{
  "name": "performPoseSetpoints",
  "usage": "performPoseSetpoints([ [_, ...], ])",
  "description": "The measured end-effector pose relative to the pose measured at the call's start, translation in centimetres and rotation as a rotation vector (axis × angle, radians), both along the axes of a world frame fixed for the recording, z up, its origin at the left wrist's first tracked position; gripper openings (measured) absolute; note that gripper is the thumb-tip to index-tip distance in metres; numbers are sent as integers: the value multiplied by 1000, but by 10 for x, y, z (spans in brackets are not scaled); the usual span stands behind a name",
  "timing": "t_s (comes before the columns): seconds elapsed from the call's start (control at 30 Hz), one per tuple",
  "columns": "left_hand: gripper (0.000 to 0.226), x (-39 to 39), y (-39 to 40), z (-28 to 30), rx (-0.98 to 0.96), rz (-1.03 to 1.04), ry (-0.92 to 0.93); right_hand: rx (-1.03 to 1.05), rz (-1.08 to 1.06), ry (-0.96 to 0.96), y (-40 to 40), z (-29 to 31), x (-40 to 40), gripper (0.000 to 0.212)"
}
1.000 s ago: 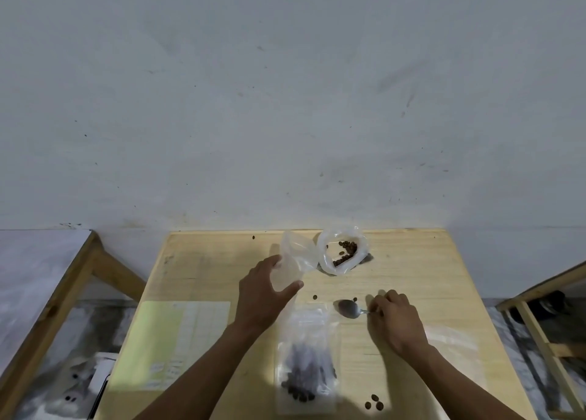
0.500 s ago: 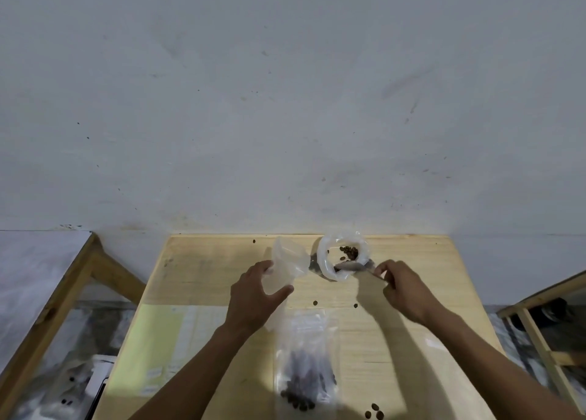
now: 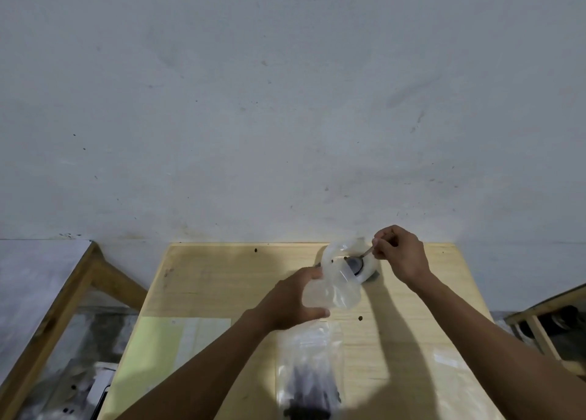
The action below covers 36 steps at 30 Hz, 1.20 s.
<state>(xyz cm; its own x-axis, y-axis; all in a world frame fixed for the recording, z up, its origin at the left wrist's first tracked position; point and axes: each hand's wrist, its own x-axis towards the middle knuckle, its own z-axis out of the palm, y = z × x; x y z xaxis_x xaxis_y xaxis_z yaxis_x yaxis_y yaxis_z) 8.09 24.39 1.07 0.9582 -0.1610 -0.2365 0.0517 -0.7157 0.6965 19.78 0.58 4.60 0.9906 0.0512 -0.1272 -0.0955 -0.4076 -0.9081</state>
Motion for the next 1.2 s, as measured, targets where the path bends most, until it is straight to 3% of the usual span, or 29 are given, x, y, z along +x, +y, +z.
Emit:
performPoseSetpoints([
  [0.2, 76, 9, -17, -14, 34, -213, -35, -232, 106, -181, 10, -10, -3, 19],
  [0.3, 76, 12, -22, -22, 29, -247, -38, -304, 129, -134, 9, -20, 0, 19],
  [0.5, 75, 12, -28, -31, 8, -259, -69, -245, 22, 26, 6, -38, 4, 21],
  [0.67, 75, 9, -33, -36, -14, -249, -98, -109, -210, 231, 9, -62, -3, 26],
  [0.83, 75, 6, -31, -39, -3, -246, -101, 231, -396, 420, 17, -67, -13, 23],
  [0.97, 76, 4, -30, -39, 14, -244, -95, 473, -414, 519, 27, -60, -19, 23],
  [1.2, 75, -1, -22, -28, 23, -204, -101, 452, -506, 447, 19, -58, -23, 27],
])
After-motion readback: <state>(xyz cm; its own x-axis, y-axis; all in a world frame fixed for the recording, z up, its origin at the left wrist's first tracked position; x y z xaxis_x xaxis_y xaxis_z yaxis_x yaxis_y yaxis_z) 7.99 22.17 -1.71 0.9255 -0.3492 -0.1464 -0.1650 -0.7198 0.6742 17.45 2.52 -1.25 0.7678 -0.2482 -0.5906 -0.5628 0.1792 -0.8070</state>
